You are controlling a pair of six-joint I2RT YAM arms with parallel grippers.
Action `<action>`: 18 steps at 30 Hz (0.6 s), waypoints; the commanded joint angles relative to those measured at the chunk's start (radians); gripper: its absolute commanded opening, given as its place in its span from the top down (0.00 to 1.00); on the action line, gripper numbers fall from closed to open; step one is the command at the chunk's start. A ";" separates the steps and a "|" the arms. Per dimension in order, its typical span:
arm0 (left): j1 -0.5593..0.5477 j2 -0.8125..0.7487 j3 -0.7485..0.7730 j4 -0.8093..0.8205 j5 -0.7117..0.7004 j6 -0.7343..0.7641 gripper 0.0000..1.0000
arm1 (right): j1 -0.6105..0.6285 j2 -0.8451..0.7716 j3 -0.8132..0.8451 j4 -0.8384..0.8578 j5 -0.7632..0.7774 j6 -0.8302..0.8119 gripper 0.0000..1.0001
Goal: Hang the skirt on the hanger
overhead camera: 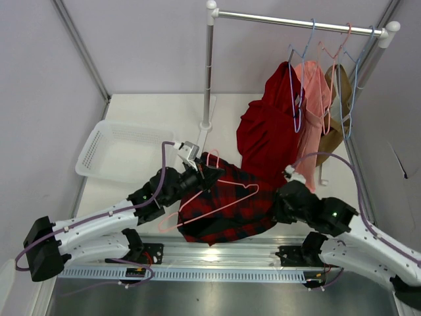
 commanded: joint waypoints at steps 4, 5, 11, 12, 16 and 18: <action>0.011 0.027 0.095 0.000 -0.016 -0.004 1.00 | 0.318 0.279 0.028 0.083 0.224 0.027 0.80; 0.011 0.027 0.097 -0.003 -0.016 -0.001 1.00 | 0.332 0.348 0.033 0.094 0.250 0.010 0.77; 0.012 0.026 0.116 -0.023 -0.018 0.008 1.00 | 0.338 0.465 0.030 0.180 0.267 -0.062 0.73; 0.012 0.026 0.112 -0.023 -0.016 0.008 1.00 | 0.335 0.483 0.029 0.190 0.274 -0.078 0.73; 0.014 0.027 0.115 -0.024 -0.015 0.007 1.00 | 0.317 0.511 0.018 0.235 0.276 -0.122 0.71; 0.012 0.026 0.113 -0.024 -0.016 0.004 1.00 | 0.302 0.523 0.012 0.250 0.280 -0.128 0.71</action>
